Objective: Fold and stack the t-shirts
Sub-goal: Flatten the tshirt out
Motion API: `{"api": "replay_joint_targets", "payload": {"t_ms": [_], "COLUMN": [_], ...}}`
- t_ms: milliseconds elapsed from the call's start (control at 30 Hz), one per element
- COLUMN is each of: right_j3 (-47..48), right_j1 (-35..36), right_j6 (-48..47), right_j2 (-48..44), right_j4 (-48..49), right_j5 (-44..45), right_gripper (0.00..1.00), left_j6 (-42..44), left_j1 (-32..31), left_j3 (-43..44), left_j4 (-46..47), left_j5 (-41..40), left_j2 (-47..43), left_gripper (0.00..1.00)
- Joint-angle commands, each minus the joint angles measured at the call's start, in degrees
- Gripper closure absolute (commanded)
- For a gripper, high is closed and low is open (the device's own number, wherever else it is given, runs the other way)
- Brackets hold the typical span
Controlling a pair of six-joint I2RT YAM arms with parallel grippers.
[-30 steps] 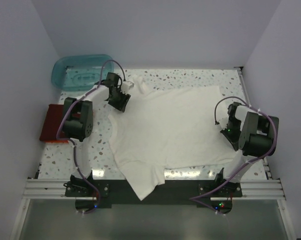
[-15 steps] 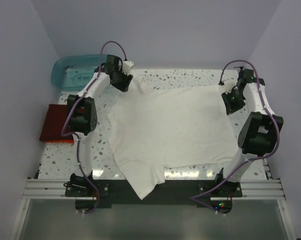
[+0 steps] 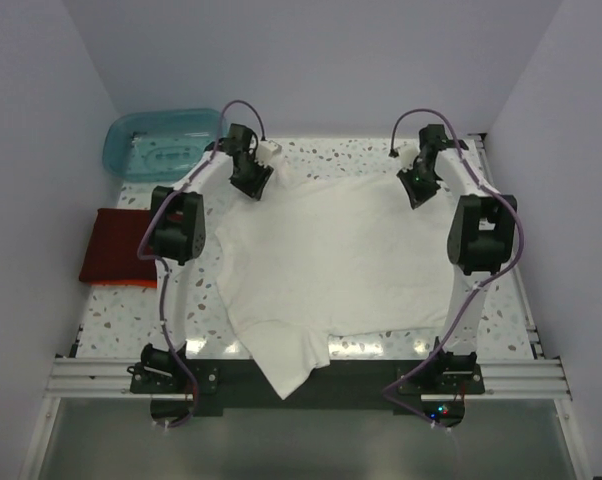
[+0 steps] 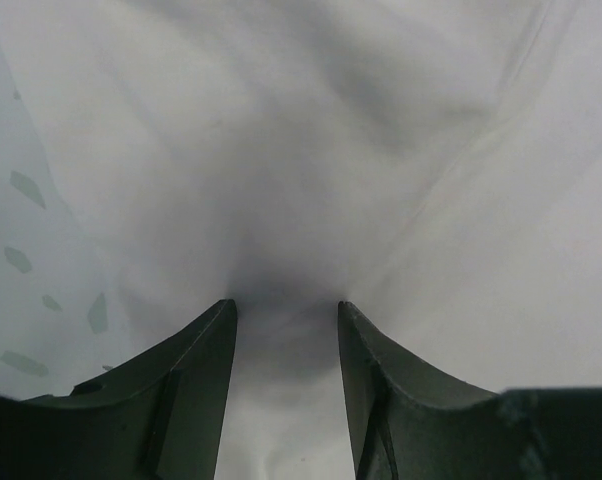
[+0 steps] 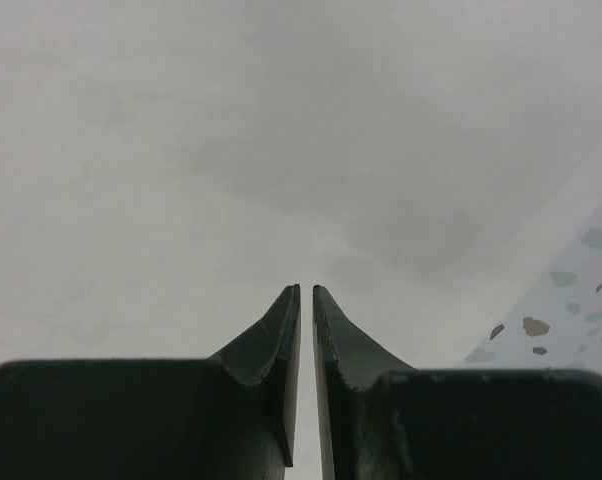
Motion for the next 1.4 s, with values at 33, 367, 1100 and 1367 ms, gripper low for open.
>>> {"api": "replay_joint_targets", "payload": {"t_ms": [33,367,1100,1367], "right_j3": [4.12,5.86,17.39,0.1], "right_j1": [1.01,1.55,1.73,-0.03], "right_j6": [0.09,0.79,-3.51,-19.58], "right_j2": [2.41,11.11,2.28,-15.5], "right_j4": [2.37,7.2,-1.31,-19.24], "right_j5": [3.56,11.55,5.25,-3.38], "right_gripper": [0.87,0.91,0.39,0.06], "left_j6": [0.17,4.56,8.34,13.26], "left_j1": [0.16,0.86,0.6,0.95], "left_j3": [-8.5,11.4,4.43,-18.5], "left_j4": [-1.22,-4.03,20.76,2.51], "left_j5": [-2.73,-6.78,9.18,22.54], "left_j2": [-6.22,10.2,-8.04,-35.99], "left_gripper": [0.5,0.51,0.23,0.15]}}
